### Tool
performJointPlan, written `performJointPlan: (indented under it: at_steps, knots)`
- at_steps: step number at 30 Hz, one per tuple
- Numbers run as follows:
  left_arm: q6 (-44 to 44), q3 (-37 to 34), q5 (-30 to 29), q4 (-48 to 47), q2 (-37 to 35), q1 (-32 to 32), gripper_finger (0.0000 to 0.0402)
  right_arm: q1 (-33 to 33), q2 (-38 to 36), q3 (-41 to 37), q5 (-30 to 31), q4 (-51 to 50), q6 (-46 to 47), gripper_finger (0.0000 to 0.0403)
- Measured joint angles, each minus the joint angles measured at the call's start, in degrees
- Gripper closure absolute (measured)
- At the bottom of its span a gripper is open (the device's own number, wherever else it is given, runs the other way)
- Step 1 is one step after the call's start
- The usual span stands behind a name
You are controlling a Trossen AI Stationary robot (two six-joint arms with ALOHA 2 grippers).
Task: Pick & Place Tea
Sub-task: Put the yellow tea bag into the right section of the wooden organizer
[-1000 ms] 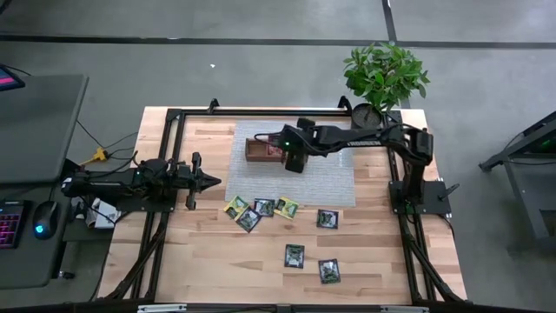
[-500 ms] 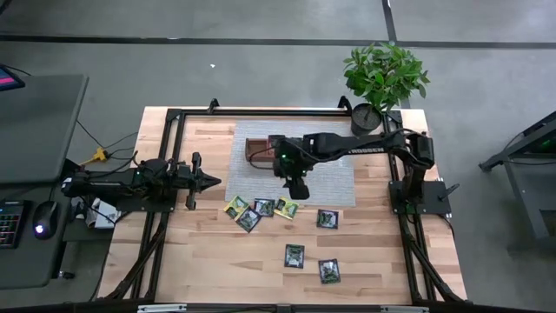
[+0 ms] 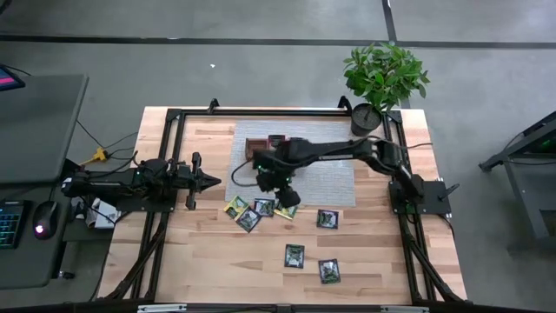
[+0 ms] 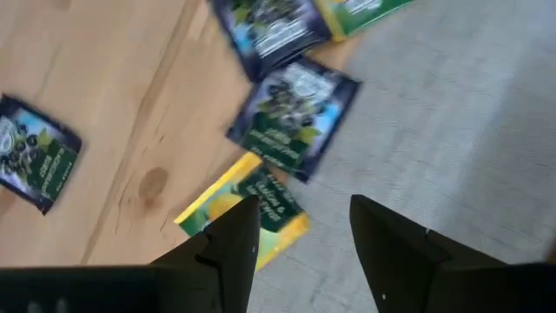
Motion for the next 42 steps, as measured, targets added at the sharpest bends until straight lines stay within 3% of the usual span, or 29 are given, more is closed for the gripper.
performJointPlan:
  at_steps: [8, 18, 38, 42]
  knots:
    - [0.00, 0.00, 0.00, 0.00, 0.00, 0.01, 0.0401, 3.04, 2.56, 0.26, 2.58, -4.20, -5.98, 0.0213]
    - [0.00, 0.01, -0.01, 0.01, 0.01, 0.00, 0.0401, 4.26, 2.57, 0.26, 17.94, 0.49, -1.54, 0.0214]
    - [0.00, 0.00, -0.02, -0.01, 0.01, 0.02, 0.0401, 5.46, 2.57, 0.26, 5.64, 2.01, 3.25, 0.0213]
    - [0.00, 0.02, -0.02, 0.00, -0.01, 0.00, 0.0401, 5.78, 2.57, 0.26, 6.44, 1.88, 5.02, 0.0213]
